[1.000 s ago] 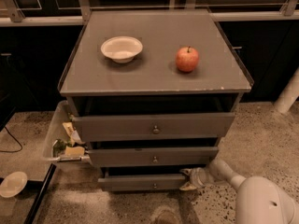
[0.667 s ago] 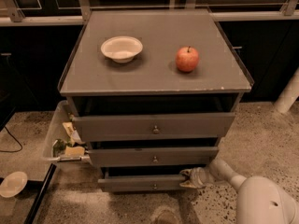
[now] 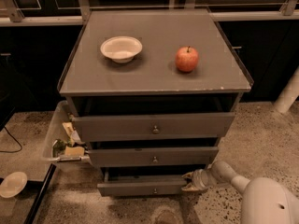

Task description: Open bottom drawer

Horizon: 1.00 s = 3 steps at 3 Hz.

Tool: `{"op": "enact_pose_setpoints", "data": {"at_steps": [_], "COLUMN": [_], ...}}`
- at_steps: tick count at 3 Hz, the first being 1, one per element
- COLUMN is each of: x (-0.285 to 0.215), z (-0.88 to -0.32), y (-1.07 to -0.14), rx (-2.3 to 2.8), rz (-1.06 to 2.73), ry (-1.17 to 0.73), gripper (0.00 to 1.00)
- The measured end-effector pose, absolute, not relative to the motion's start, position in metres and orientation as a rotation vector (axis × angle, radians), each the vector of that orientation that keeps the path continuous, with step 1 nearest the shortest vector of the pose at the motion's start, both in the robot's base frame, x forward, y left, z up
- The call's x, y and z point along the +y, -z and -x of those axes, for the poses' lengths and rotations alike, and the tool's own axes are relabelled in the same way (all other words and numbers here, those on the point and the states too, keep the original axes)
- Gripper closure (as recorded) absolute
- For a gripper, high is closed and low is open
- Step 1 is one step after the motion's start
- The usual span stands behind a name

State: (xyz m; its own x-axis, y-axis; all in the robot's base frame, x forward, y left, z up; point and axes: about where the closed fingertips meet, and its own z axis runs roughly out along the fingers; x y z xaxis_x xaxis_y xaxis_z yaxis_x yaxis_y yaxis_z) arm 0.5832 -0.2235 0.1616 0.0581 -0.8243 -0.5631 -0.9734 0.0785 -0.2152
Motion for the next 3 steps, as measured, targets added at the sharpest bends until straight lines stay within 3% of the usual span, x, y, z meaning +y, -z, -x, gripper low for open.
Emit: {"op": "enact_pose_setpoints", "data": {"at_steps": [3], "x": [-0.2251], "z": [-0.574], "y": [-0.1634], "rx": [1.798], "rz": [1.779], "ry": [-0.344], "gripper": [0.96]}}
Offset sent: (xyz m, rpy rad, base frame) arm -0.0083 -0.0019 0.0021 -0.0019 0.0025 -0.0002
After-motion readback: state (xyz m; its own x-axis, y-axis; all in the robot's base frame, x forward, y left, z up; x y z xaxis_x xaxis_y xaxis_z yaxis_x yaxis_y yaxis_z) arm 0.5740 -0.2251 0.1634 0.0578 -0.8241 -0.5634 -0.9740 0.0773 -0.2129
